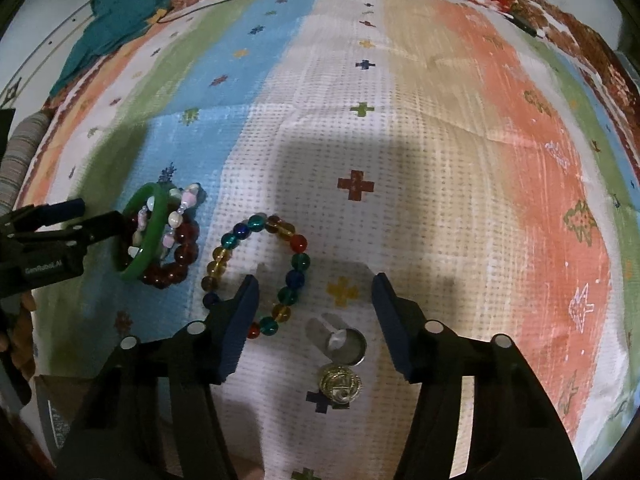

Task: Organize jewelry
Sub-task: 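Close right tool on multicolour bead bracelet while left tool grips green jade bangle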

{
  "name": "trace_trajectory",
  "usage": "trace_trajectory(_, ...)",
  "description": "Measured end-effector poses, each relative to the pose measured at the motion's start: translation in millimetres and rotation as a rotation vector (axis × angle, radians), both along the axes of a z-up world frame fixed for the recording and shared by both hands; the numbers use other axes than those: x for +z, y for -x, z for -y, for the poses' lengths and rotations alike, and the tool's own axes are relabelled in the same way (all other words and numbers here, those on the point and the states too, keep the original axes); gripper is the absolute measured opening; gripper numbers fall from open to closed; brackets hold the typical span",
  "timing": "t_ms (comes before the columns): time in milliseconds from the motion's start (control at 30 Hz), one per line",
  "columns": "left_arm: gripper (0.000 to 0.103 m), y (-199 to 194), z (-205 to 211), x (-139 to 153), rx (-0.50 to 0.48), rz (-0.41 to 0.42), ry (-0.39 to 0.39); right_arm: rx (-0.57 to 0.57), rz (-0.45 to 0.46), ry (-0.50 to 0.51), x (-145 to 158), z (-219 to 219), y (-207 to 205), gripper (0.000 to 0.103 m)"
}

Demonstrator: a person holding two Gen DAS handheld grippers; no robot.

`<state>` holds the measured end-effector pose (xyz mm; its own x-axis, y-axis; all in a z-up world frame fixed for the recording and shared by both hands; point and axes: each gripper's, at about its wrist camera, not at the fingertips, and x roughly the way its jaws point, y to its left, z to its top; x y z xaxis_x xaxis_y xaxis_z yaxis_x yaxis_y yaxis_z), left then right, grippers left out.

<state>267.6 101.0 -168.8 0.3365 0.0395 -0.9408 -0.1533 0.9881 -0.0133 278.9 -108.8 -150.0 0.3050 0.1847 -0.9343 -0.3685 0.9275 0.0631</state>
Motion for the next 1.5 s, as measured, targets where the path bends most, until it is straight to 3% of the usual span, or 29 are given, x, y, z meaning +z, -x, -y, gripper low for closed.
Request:
trace_trajectory(167, 0.071, 0, 14, 0, -0.038, 0.000, -0.042, -0.008, 0.002, 0.001, -1, 4, -2, 0.042)
trace_trajectory(300, 0.049, 1, 21, 1, -0.071, 0.002, -0.022, -0.013, -0.001, -0.020, -1, 9, -3, 0.018)
trace_trajectory(467, 0.026, 3, 29, 0, -0.103, 0.007, 0.003, -0.001, 0.022, -0.006, -1, 9, 0, 0.011)
trace_trajectory(533, 0.010, 3, 31, -1, -0.108, 0.002, -0.024, 0.003, 0.031, 0.000, -1, 6, 0, 0.010)
trace_trajectory(733, 0.007, 3, 25, 3, -0.088, 0.010, -0.025, 0.002, 0.051, -0.010, 4, 7, 2, 0.010)
trace_trajectory(1133, 0.007, 18, 34, 48, -0.095, 0.090, 0.010, 0.022, 0.162, -0.039, 50, 4, 21, 0.010)
trace_trajectory(1500, 0.007, 32, 37, 73, -0.098, 0.139, 0.017, 0.022, 0.197, -0.054, 62, 8, 37, 0.010)
